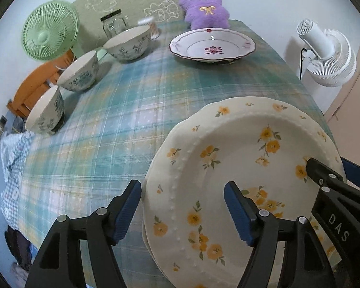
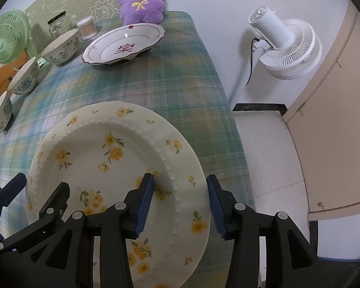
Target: Organize plates and bowls
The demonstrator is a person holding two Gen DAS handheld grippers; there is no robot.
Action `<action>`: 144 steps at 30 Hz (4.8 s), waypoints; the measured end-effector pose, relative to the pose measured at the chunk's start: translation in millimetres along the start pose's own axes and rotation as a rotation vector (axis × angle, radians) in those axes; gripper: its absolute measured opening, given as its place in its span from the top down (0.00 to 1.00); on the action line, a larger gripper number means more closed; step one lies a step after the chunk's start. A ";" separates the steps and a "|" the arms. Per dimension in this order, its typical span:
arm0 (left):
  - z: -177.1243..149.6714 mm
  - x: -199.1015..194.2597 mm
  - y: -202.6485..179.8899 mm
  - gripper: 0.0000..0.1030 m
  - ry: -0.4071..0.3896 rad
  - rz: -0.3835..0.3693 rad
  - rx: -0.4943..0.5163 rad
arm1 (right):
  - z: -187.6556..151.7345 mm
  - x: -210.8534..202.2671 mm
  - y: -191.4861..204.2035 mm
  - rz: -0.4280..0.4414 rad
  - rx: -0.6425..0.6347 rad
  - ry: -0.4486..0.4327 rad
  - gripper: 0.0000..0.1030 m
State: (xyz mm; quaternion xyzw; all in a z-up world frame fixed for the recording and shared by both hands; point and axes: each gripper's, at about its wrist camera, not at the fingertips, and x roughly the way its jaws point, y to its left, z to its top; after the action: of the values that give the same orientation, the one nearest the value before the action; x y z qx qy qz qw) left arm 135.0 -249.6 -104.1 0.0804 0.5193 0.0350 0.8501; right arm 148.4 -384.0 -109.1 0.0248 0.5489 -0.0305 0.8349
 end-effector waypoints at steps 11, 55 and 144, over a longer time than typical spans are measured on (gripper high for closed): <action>24.2 -17.2 27.6 0.26 -0.016 -0.115 -0.023 | 17.8 -26.9 8.2 -0.035 0.016 -0.020 0.35; 227.4 56.8 36.9 0.31 -0.178 -0.130 -0.128 | 240.3 37.1 27.7 0.058 0.001 -0.143 0.35; 120.6 2.0 50.3 0.60 -0.111 -0.179 -0.020 | 114.2 -30.2 47.8 -0.074 0.094 -0.116 0.57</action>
State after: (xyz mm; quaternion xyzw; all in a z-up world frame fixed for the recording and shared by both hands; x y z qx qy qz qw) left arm 244.4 -212.0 -43.2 0.0272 0.4760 -0.0406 0.8781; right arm 244.7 -344.2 -35.8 0.0416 0.4983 -0.0883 0.8615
